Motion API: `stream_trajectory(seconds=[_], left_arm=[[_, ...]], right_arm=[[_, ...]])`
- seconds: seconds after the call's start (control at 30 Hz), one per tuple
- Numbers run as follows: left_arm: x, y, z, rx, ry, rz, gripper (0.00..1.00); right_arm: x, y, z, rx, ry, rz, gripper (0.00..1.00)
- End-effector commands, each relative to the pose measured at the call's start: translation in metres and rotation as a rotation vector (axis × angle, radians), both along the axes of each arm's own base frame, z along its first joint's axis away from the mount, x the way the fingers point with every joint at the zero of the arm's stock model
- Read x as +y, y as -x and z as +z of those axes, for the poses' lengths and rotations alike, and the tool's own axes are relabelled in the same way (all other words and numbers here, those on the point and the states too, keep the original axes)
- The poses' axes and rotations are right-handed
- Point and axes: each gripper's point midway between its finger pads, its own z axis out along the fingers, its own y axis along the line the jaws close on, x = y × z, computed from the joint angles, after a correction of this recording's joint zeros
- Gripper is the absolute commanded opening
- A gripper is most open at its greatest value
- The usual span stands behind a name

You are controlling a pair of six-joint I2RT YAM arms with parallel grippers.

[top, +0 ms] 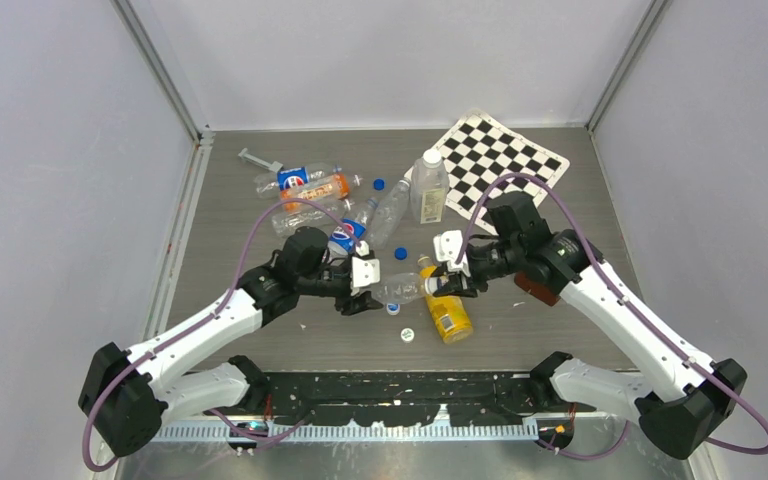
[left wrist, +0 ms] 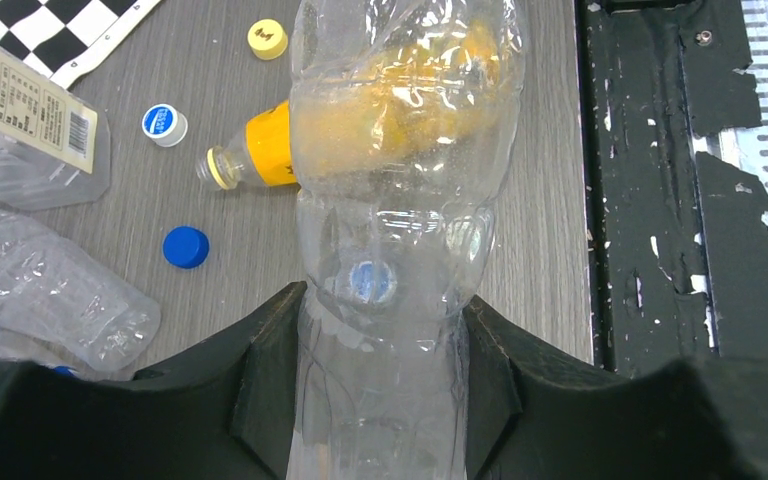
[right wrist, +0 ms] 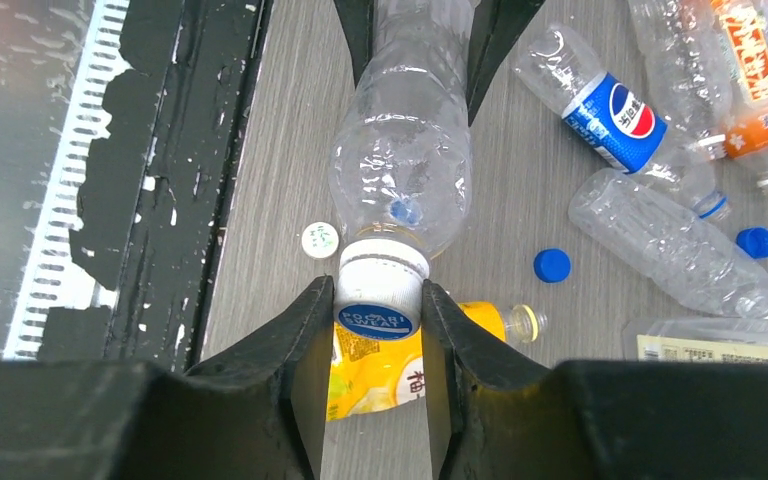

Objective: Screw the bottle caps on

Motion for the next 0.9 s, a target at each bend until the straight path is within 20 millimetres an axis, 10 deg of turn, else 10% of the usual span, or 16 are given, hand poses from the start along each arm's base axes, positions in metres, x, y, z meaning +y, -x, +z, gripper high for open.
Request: stream_trajectory(seconds=[0.0,0.53,0.73,0.87], left_arm=[[-0.007,-0.008,0.029,-0.083,0.078,-0.005,0.00],[0.001,-0.045,0.055,-0.383,0.156,0.218,0.00],[0.008,-0.051,0.061,-0.486,0.156,0.285,0.00],[0.010,-0.054,0.059,-0.482,0.140,0.303,0.00]], right_arm=[[0.009,-0.005,0.016,0.067,-0.034,-0.054,0.09],[0.029,-0.081,0.014,1.123,-0.342,-1.226,0.01],[0.033,-0.087,0.018,1.239,-0.415,-1.289,0.01],[0.030,-0.086,0.037,0.992,-0.378,-1.126,0.47]])
